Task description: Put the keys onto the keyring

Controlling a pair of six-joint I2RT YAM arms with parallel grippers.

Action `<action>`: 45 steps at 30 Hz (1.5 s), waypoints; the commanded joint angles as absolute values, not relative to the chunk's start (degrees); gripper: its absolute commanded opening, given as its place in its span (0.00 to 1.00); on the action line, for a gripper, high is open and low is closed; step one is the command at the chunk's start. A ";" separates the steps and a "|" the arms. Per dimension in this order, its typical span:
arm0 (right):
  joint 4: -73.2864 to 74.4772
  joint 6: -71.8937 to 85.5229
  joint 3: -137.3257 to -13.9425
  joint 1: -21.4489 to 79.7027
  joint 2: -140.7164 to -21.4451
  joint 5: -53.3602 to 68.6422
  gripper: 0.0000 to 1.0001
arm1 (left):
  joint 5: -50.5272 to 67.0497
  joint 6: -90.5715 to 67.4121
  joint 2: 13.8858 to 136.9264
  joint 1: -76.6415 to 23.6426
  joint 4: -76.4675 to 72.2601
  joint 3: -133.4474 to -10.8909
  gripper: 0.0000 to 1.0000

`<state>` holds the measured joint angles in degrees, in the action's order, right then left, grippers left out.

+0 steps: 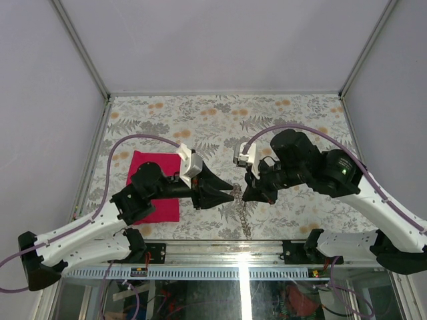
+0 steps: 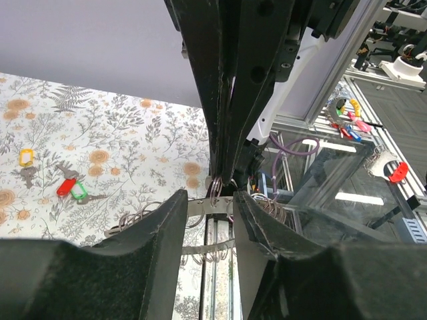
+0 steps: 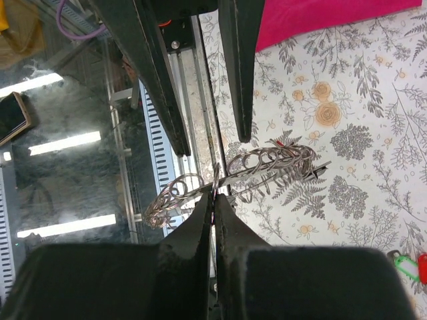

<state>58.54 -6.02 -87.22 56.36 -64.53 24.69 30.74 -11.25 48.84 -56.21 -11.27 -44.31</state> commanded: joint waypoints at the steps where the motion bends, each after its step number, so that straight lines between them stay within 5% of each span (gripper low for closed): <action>1: 60.94 -6.09 -91.05 56.69 -66.27 26.51 0.00 | 32.87 -9.83 49.42 -56.26 -11.47 -46.40 0.35; 25: 57.47 -6.20 -90.64 56.64 -66.11 28.35 0.00 | 36.53 -9.85 53.34 -56.48 -11.02 -47.37 0.32; 32: 56.59 -6.09 -90.09 56.65 -65.70 28.21 0.00 | 37.08 -9.60 53.94 -56.71 -10.58 -47.55 0.23; 36: 56.14 -5.98 -89.46 56.66 -65.50 28.30 0.00 | 37.33 -9.32 53.89 -56.69 -9.95 -47.87 0.01; 41: 54.51 -4.97 -88.39 56.65 -64.45 27.61 0.00 | 35.08 -9.44 52.64 -56.70 -9.76 -47.62 0.00; 45: 49.37 -2.25 -85.39 56.68 -61.52 25.31 0.20 | 32.12 -10.11 50.50 -56.76 -10.79 -46.72 0.00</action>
